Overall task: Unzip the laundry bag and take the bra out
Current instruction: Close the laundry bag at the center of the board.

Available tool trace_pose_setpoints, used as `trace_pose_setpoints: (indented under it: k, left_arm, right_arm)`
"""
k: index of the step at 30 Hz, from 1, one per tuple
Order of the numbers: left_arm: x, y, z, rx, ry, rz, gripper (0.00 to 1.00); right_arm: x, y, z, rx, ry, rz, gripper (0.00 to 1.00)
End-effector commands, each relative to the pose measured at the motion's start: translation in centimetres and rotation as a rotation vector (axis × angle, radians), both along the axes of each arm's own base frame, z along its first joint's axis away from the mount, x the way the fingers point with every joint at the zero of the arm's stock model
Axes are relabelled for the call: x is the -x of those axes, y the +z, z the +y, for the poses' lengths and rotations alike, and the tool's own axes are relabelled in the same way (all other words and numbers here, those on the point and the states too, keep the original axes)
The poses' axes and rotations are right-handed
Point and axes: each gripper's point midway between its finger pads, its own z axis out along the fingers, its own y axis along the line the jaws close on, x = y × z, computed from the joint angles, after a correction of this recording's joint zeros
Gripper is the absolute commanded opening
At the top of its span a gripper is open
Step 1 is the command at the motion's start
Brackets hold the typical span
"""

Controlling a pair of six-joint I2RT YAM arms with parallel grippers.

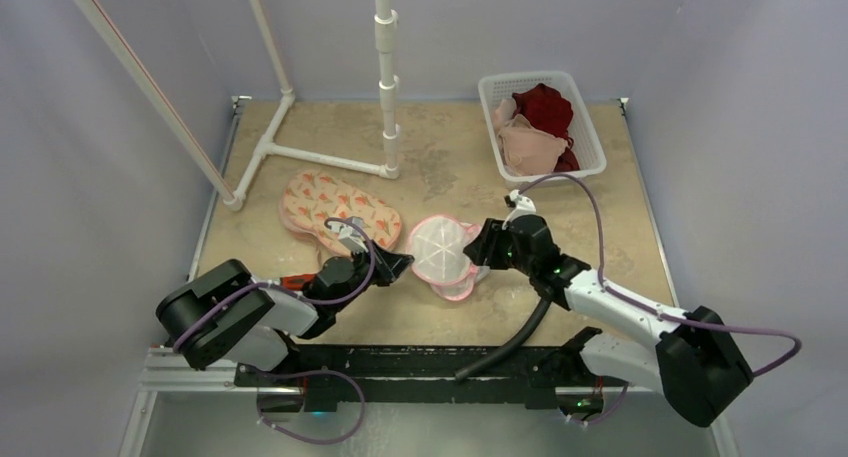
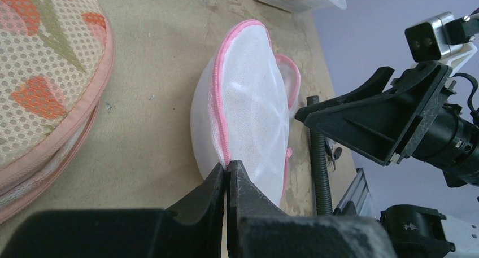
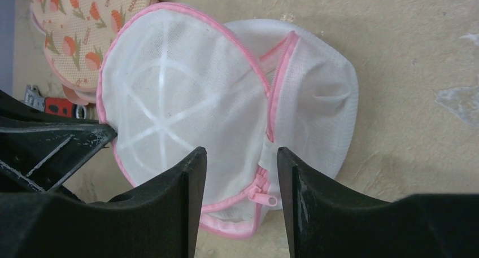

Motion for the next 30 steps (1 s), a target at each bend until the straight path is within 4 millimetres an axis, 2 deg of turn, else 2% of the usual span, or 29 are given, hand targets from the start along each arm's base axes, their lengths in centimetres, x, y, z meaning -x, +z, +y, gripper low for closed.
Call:
trace_pose_setpoints:
  k: [1,5,11,15,18,25,28,30]
  left_arm:
    - [-0.6,2.3,-0.9,0.053,-0.017,-0.069,0.00]
    - [-0.5,2.4,-0.9,0.058,-0.020,-0.070,0.00]
    - [-0.5,2.1,-0.8,0.047,-0.018,-0.066,0.00]
    - [-0.5,2.1,-0.8,0.046,-0.018,-0.066,0.00]
    - [-0.5,2.1,-0.8,0.049,-0.017,-0.067,0.00]
    - [-0.4,2.3,-1.0,0.054,-0.030,-0.068,0.00]
    - [-0.3,2.3,-1.1,0.053,-0.035,-0.067,0.00]
    - [-0.3,2.4,-1.0,0.056,-0.034,-0.070,0.00]
  right_arm:
    - [-0.1,0.1,1.3,-0.042,0.049,-0.005,0.51]
    - [0.1,-1.0,0.8,-0.009,0.041,0.017,0.50]
    - [0.4,-1.2,-0.7,0.025,-0.008,0.002,0.56]
    - [0.8,-2.3,-0.9,0.038,-0.004,0.024,0.56]
    - [0.9,-2.8,0.0,0.015,0.030,0.034,0.50]
    - [-0.3,-2.6,0.9,0.009,0.047,0.003,0.38]
    - [-0.5,-2.4,1.0,0.015,0.053,-0.001,0.27]
    - [-0.3,-2.2,1.1,0.012,0.067,0.001,0.16]
